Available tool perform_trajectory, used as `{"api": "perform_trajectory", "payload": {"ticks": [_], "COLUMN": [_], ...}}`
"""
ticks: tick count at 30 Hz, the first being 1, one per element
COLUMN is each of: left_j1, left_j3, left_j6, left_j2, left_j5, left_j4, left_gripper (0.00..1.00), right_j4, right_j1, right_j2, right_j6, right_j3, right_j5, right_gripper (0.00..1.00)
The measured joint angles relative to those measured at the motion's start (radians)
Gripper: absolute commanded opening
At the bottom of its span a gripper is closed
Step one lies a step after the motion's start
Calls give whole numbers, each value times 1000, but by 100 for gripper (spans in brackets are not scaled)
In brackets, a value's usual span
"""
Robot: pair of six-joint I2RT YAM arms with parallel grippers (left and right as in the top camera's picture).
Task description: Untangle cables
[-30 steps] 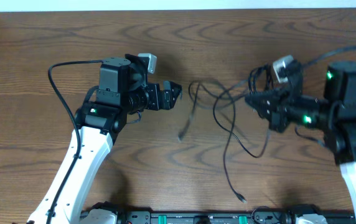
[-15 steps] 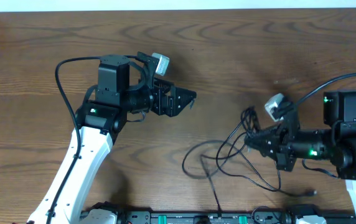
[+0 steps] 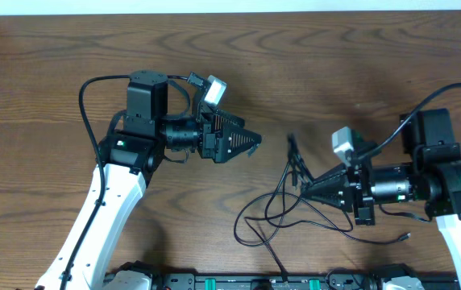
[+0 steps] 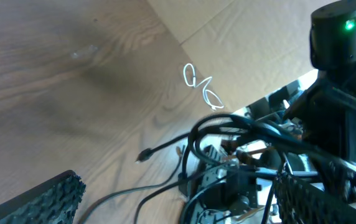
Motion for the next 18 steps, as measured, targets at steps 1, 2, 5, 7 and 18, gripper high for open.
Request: {"api": "perform_trajectory", "payload": {"ticks": [1, 2, 5, 7, 18], "left_j1": [0, 0, 0, 0, 0], "left_j3": [0, 0, 0, 0, 0], "left_j6": [-6, -12, -42, -54, -75], "left_j2": [0, 0, 0, 0, 0], "left_j5": [6, 9, 19, 21, 21], "left_j4": [0, 0, 0, 0, 0], "left_gripper": [98, 98, 98, 98, 98], "right_j4": [0, 0, 1, 1, 1], "right_j1": [19, 31, 59, 64, 64], "right_j2": [3, 5, 12, 17, 37], "right_j6": [-15, -23, -37, -43, -51], "right_j3": [0, 0, 0, 0, 0], "right_j5": [-8, -12, -22, -25, -28], "right_gripper": [1, 1, 1, 1, 1]}}
